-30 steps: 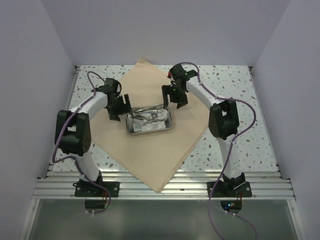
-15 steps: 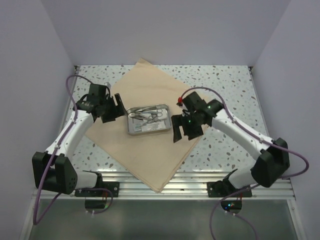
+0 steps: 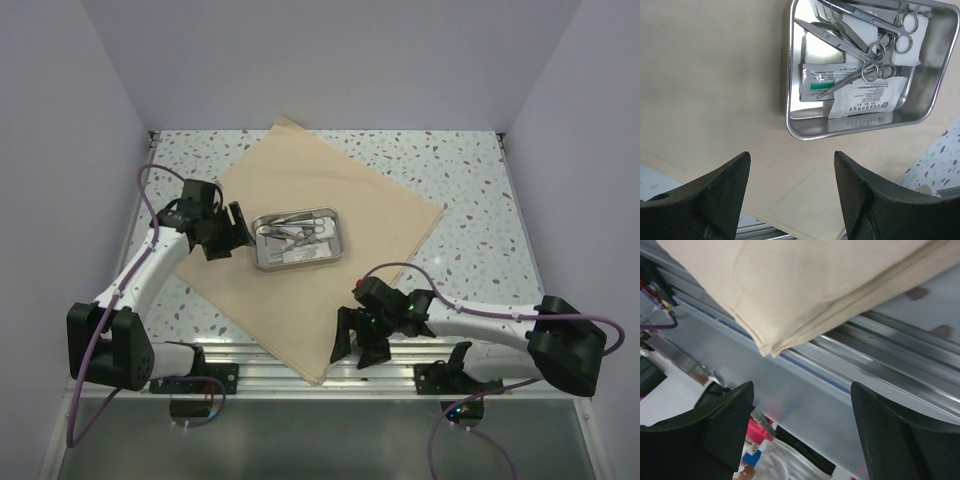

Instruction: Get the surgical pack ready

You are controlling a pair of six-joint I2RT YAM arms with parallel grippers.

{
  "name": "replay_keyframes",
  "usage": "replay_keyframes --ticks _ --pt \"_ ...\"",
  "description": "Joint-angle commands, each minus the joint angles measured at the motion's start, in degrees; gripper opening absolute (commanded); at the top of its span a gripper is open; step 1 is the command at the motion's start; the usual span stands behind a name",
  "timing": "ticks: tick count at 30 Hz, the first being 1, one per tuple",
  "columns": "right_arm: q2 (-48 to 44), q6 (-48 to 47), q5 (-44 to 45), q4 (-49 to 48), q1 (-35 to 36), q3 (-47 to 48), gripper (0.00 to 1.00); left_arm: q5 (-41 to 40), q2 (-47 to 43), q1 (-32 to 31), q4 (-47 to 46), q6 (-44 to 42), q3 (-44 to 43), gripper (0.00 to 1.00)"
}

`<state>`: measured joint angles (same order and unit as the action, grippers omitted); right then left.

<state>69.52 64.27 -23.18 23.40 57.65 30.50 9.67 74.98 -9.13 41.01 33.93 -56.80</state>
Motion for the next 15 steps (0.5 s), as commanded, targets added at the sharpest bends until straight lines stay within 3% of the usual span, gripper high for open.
replay_keyframes --ticks 1,7,15 --pt "1.1 15.6 5.1 -15.0 6.6 -1.9 0.82 0.5 -1.1 -0.3 -0.2 0.7 -2.9 0.71" --pt "4.0 29.4 16.2 -22.2 13.6 -3.3 0.81 0.2 -1.9 -0.3 0.9 -1.2 -3.5 0.7" --pt "9.1 43.4 22.0 -28.8 20.2 -4.5 0.72 -5.4 -3.4 -2.5 1.0 0.0 -1.6 0.64"
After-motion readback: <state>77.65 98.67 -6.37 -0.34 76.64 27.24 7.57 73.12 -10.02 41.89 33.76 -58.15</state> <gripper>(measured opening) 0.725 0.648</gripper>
